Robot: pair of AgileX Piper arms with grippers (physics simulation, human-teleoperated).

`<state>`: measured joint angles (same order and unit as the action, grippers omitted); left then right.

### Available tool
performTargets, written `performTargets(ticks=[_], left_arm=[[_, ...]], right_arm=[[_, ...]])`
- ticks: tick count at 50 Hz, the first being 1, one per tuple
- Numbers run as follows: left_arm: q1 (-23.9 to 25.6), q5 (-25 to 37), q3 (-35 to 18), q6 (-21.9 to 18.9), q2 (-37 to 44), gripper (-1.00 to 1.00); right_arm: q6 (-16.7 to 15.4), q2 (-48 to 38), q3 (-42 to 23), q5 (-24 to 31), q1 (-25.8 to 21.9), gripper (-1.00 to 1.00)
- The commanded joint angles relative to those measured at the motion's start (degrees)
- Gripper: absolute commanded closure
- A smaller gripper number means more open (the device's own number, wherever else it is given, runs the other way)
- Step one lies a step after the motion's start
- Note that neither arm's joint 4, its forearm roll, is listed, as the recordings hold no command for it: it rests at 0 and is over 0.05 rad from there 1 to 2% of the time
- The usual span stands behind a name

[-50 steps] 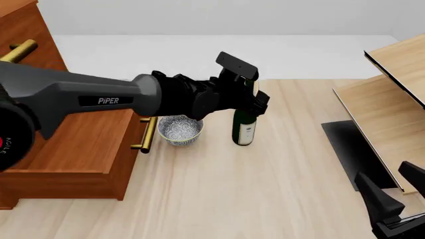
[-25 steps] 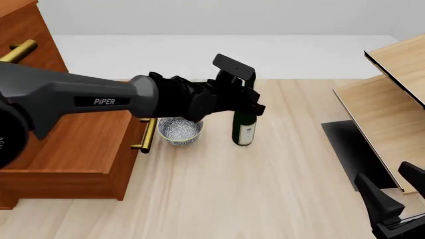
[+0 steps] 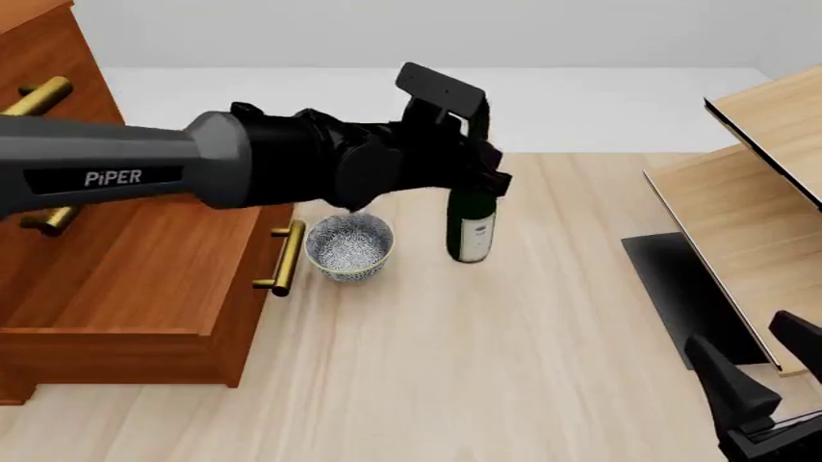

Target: Put the wine bottle in the bottom drawer of the cabinet.

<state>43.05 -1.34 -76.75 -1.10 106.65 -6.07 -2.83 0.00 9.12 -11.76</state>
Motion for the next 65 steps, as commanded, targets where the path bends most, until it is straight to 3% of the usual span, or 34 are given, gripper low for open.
performTargets(ticks=[1, 9, 11, 13, 22, 39, 50, 55, 59, 65], left_arm=[[0.2, 3.0, -0.2, -0.7, -7.7, 1.00], [-2.7, 6.9, -0.9, 1.6, -13.5, 1.00], [-1.6, 7.7, -0.7, -0.6, -15.0, 1.00], [-3.7, 10.0, -1.5, 1.9, -16.6, 1.00], [-5.0, 15.0, -2.3, -0.7, -24.3, 1.00], [-13.0, 22.1, -0.3, -4.5, -37.9, 1.00], [-18.7, 29.6, -2.9, -3.5, -41.4, 1.00], [-21.2, 33.4, -3.7, -6.0, -43.1, 1.00], [-23.1, 37.4, -5.1, -3.8, -44.2, 1.00], [-27.2, 40.9, -6.4, -6.1, -45.5, 1.00]], right_arm=[[-0.2, -0.8, 0.0, -0.7, 0.0, -1.00], [-0.3, -2.0, 0.0, -2.0, 0.2, -1.00], [-0.4, -2.2, 0.0, -2.1, 0.0, -1.00], [-0.6, -1.3, 0.0, -1.2, -0.3, -1.00], [-0.8, -4.2, 0.0, -4.0, -0.7, -1.00], [-0.8, -7.4, 0.0, -7.1, -1.2, -1.00], [-1.2, -9.1, 0.0, -8.7, -1.5, -1.00], [-1.1, -9.3, 0.0, -9.1, -1.5, -1.00], [-1.3, -9.9, 0.0, -9.7, -1.7, -1.00], [-1.3, -9.5, 0.0, -9.3, -1.8, -1.00]])
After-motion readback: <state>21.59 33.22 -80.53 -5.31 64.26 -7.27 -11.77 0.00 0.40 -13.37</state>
